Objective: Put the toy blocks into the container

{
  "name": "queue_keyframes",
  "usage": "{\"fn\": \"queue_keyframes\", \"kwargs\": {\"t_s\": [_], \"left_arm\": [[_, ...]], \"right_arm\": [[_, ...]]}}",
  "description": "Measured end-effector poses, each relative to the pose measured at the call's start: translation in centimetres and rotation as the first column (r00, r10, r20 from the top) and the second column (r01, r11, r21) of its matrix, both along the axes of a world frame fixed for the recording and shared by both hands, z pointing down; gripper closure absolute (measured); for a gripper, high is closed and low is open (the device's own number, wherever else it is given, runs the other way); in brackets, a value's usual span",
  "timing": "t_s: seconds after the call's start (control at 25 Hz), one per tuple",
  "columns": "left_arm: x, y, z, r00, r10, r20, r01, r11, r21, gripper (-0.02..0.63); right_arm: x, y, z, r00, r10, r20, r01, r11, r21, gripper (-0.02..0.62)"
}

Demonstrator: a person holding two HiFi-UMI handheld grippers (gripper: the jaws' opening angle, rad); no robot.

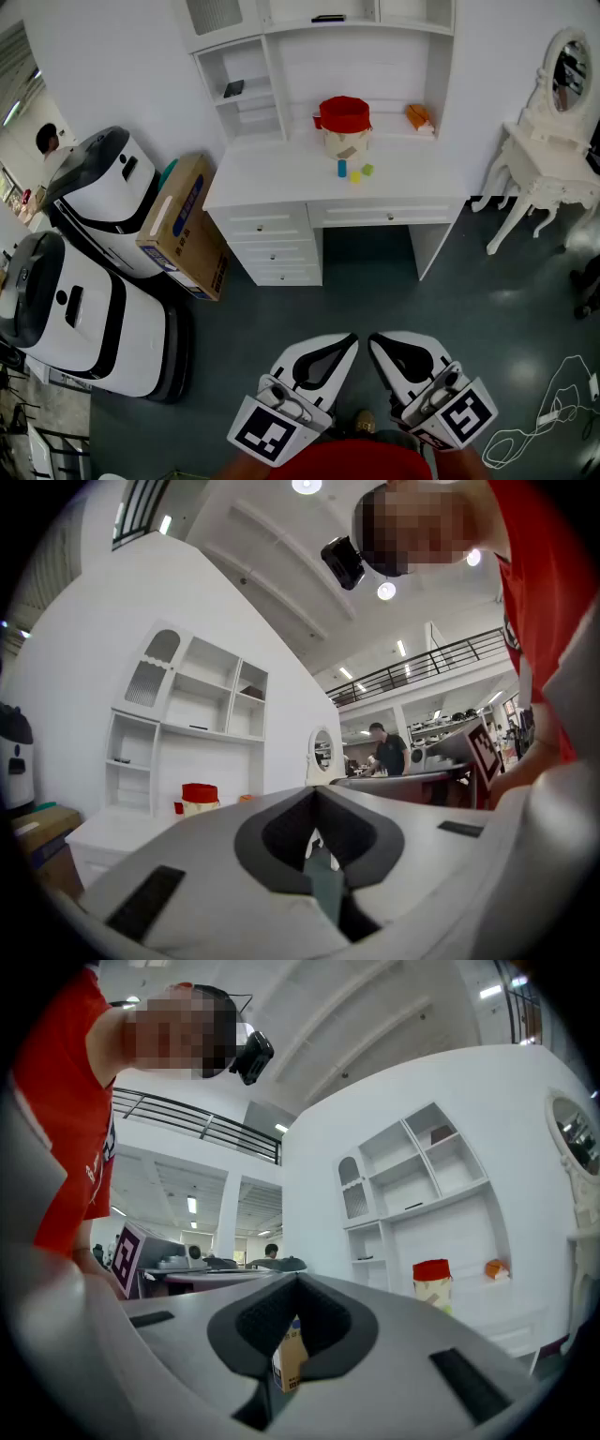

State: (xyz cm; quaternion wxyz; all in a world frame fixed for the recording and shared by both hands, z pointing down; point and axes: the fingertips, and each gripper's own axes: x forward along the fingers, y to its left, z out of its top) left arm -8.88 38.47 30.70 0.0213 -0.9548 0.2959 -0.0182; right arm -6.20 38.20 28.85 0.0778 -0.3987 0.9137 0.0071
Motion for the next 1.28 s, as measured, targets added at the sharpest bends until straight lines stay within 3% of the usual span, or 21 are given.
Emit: {"fn": "queue_keyframes", "kwargs": {"t_s": [0.76,1.28], "left_arm": [[0.3,-0.3,0.0,1.000,-0.006,-0.009,0.006,1.000,0.002,0.588],[3.8,-1.1,-0.7,0.999,-0.049,0.004,0.049,0.998,0.031,0.588]], "right_arm": [[0.7,-0.1,-0.2,1.000,0.015,0.010,-0.015,1.000,0.012,0.591],[5.3,-0.6,-0.5,0.999,0.004,0.038,-0.004,1.000,0.017,0.591]]}}
